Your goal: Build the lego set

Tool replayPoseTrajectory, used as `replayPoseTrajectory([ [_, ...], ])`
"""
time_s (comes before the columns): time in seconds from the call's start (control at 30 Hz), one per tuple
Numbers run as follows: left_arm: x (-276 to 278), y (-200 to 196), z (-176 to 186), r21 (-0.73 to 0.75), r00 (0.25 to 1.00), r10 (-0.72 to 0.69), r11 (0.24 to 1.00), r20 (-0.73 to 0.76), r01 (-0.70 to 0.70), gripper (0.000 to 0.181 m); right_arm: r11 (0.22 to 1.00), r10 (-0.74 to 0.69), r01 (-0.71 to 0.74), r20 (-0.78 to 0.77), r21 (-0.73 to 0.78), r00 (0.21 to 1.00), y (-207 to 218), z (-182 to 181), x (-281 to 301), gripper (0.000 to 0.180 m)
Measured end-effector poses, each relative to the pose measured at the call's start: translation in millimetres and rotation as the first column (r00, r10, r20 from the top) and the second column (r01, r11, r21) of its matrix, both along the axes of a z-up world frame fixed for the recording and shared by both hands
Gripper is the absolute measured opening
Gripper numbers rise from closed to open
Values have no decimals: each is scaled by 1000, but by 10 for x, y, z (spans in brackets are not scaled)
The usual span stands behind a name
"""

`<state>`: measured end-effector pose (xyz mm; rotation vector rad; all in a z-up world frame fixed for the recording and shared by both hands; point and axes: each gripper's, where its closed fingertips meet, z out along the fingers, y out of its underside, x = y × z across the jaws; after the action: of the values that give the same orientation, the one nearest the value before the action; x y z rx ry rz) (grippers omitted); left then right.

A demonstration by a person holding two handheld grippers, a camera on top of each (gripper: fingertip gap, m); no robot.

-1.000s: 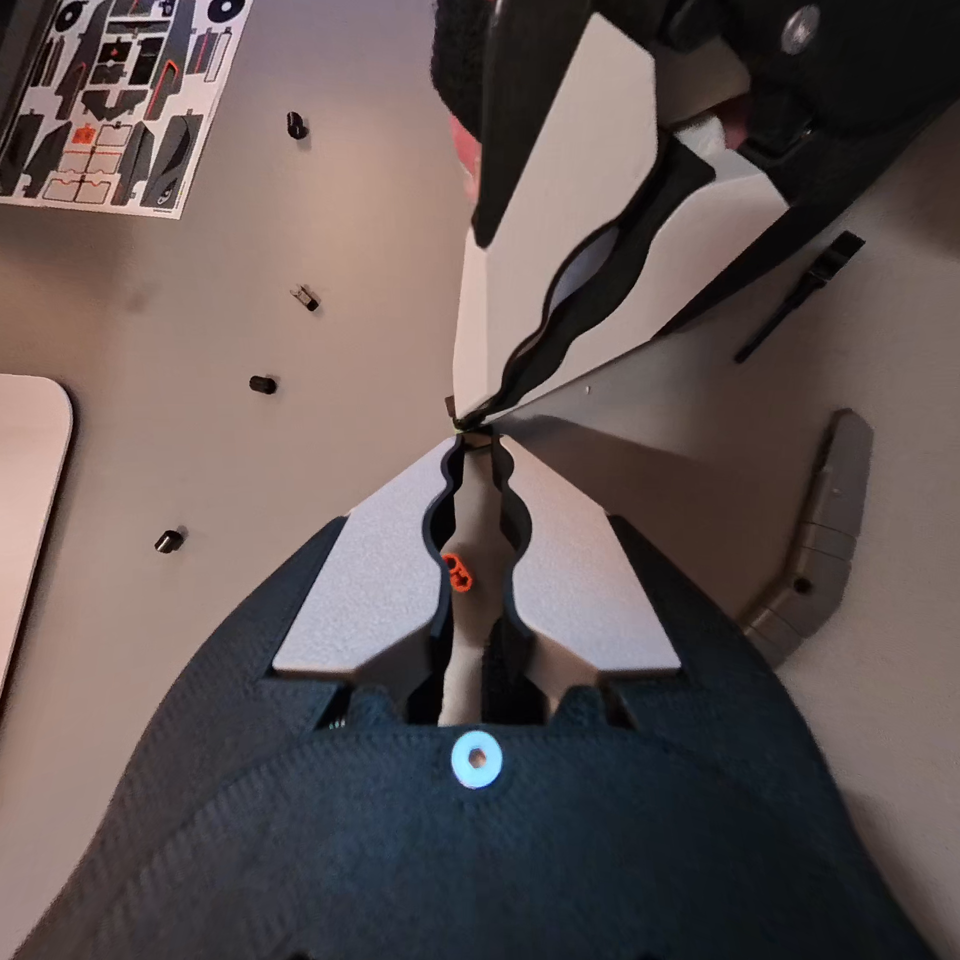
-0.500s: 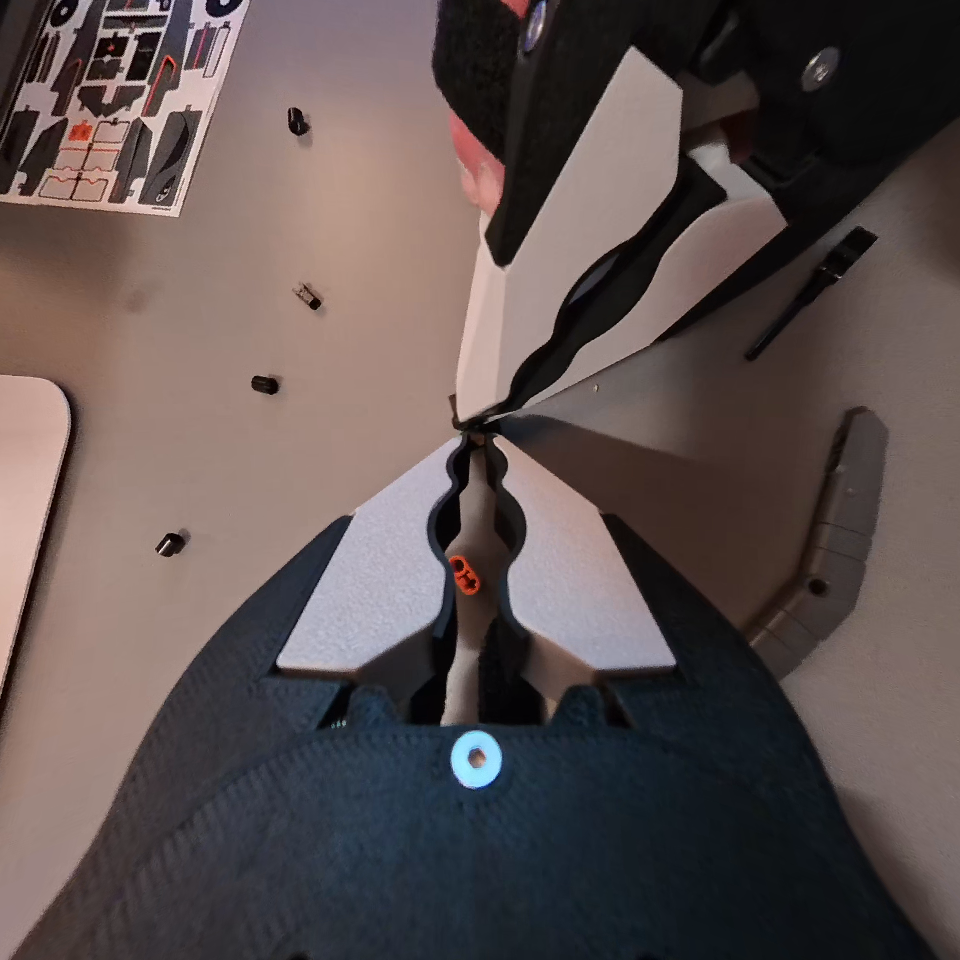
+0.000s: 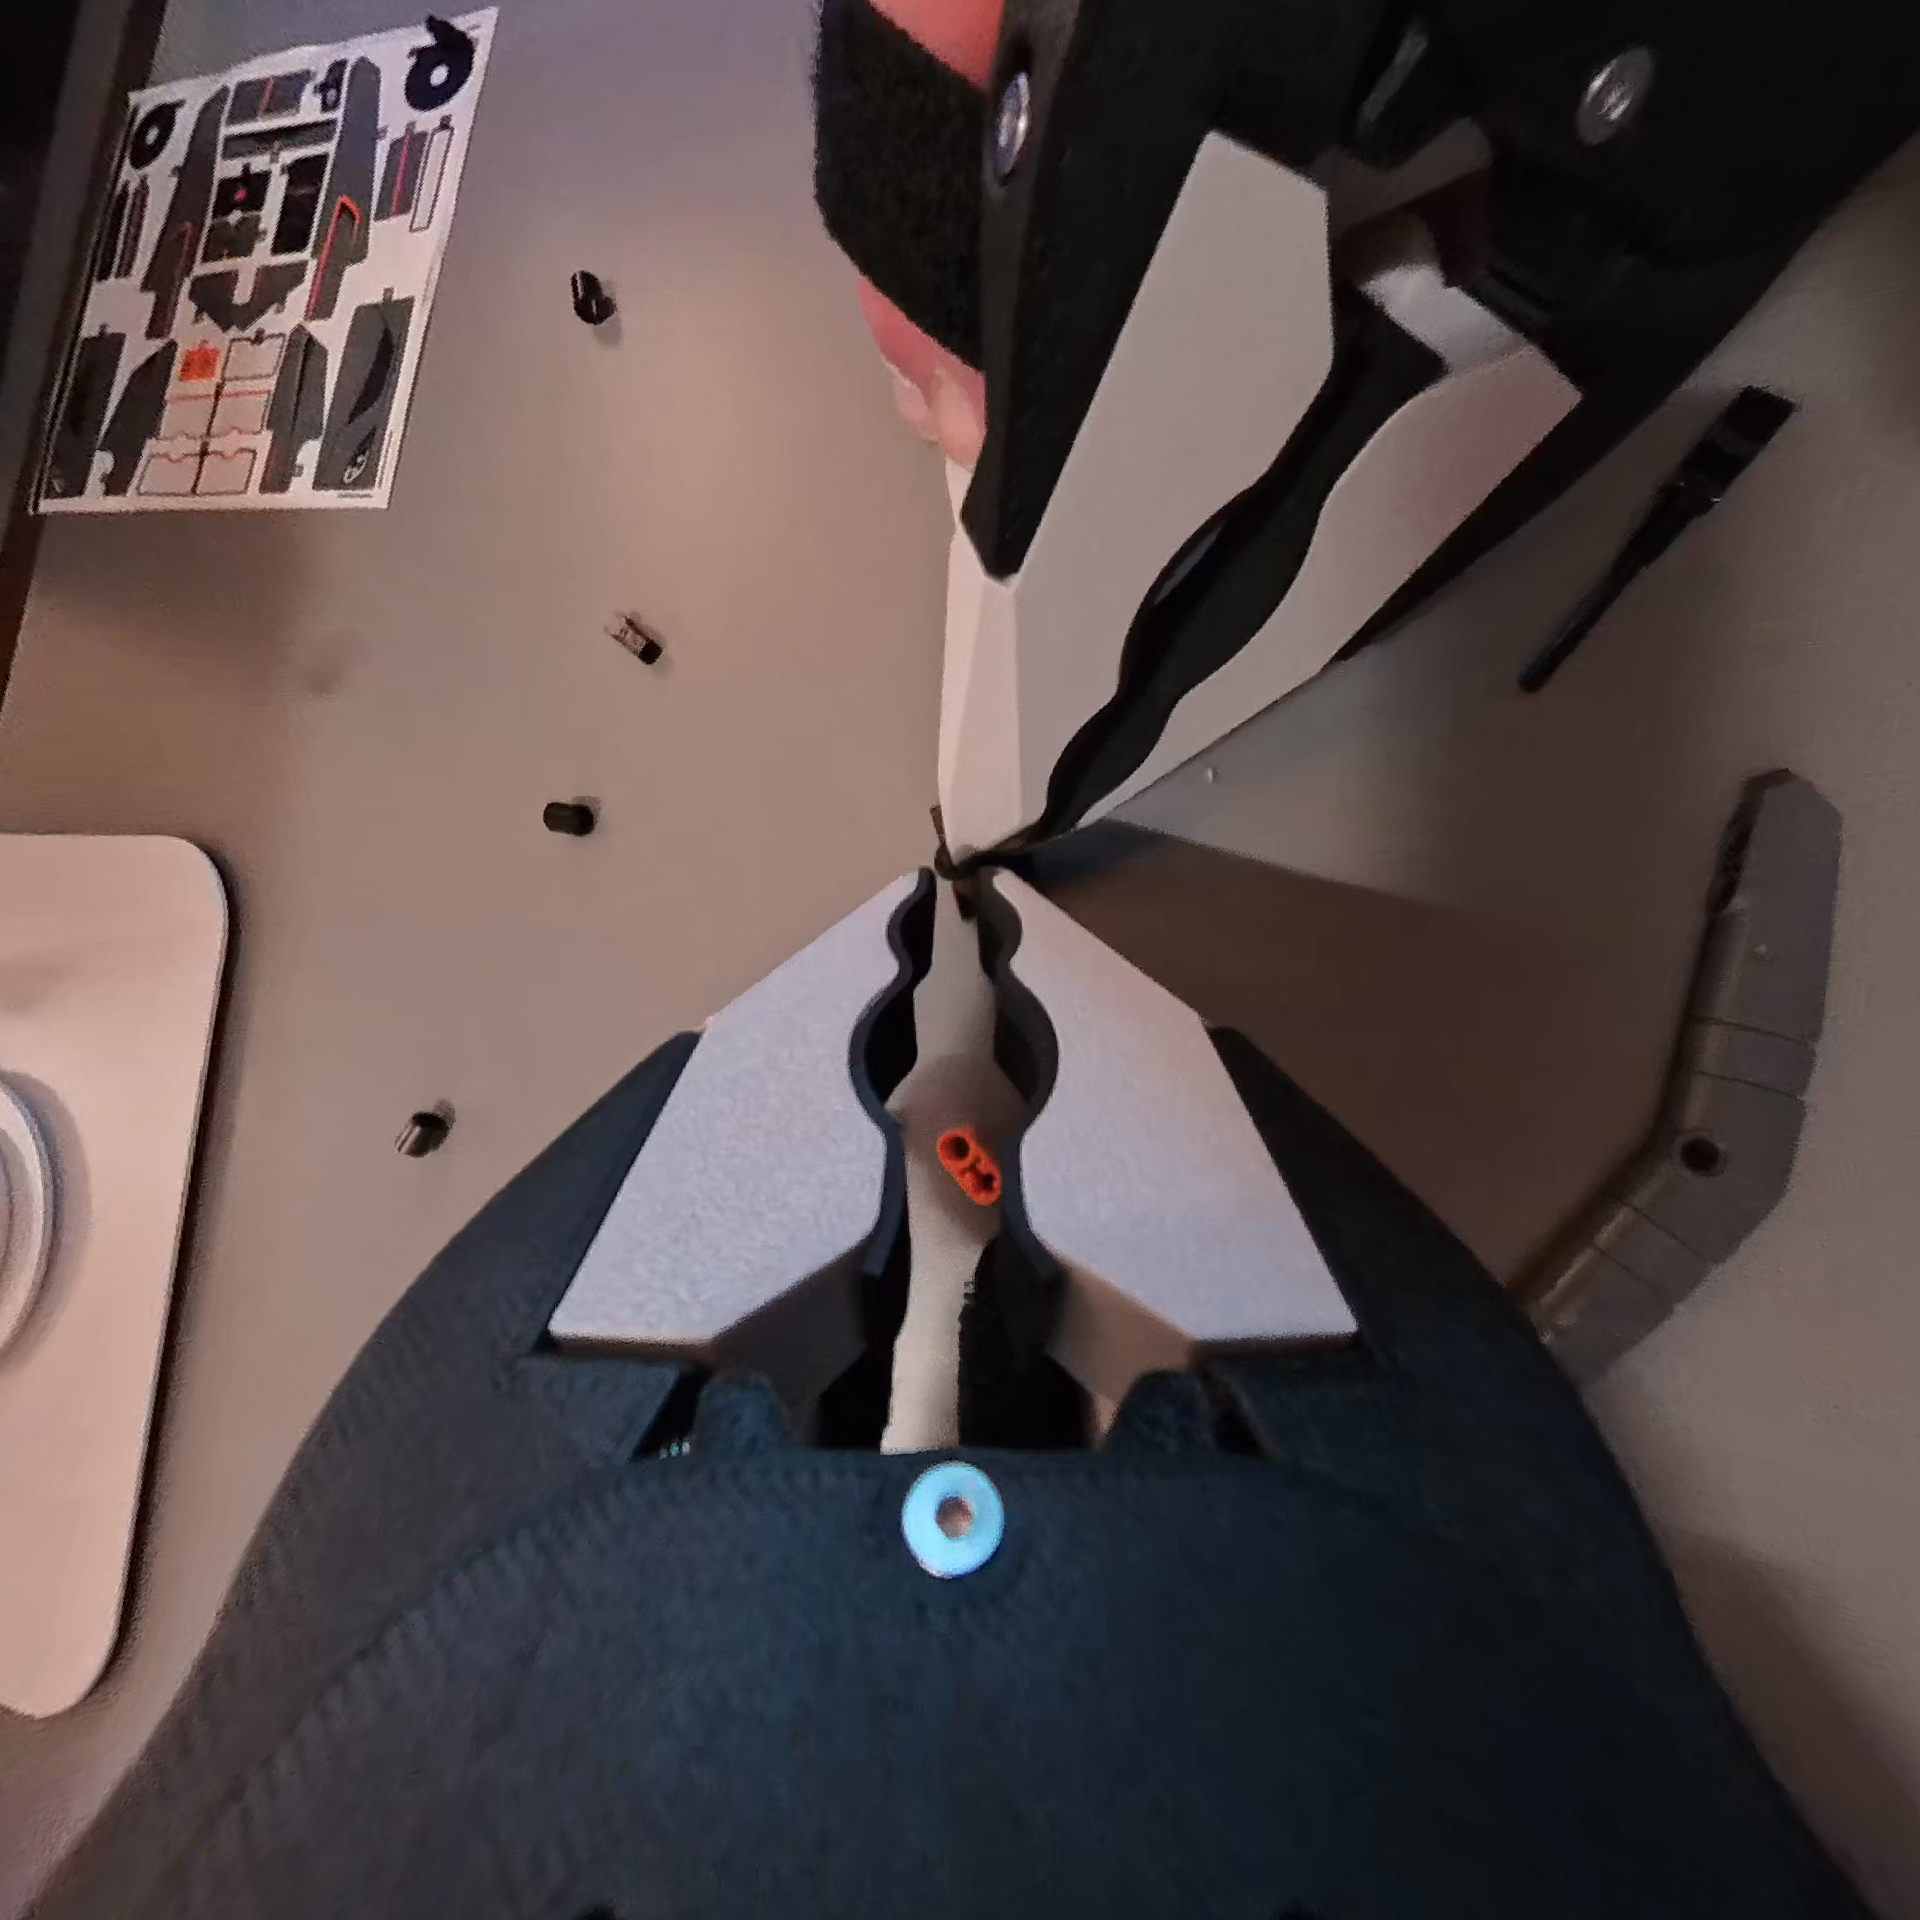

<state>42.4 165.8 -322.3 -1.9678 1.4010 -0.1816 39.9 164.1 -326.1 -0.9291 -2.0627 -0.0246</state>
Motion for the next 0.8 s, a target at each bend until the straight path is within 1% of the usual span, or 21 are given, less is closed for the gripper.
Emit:
replayPoseTrajectory([
  [0.1, 30, -6, -14, 0, 1000, -22, 1000, -13, 22, 7, 1000, 2, -2, -6, -5, 1000, -5, 0, 9, 2],
  [0.17, 30, -4, -9, -2, 1000, -20, 1000, -12, 20, 11, 1000, 2, -2, -4, -8, 1000, -15, -1, 17, 2],
  [0.27, 46, -9, -7, 8, 1000, -17, 1000, -6, 17, 11, 1000, 6, -6, -1, -18, 1000, -22, -1, 25, 2],
  [0.37, 53, -19, -8, 27, 1000, -27, 999, -16, 27, 10, 999, 9, -9, -4, -34, 1000, -27, -2, 30, 2],
  [0.53, 77, -49, -19, 13, 998, -65, 998, -28, 65, 5, 998, 12, -11, 11, -69, 1000, -43, -5, 44, 2],
  [0.67, 87, -60, -25, -22, 998, -67, 998, -13, 67, 3, 993, 10, -6, 30, -117, 1000, -56, -23, 64, 3],
  [0.8, 86, -62, -27, -25, 997, -73, 997, -22, 72, 3, 992, 6, -3, 30, -126, 1000, -56, -23, 63, 3],
])
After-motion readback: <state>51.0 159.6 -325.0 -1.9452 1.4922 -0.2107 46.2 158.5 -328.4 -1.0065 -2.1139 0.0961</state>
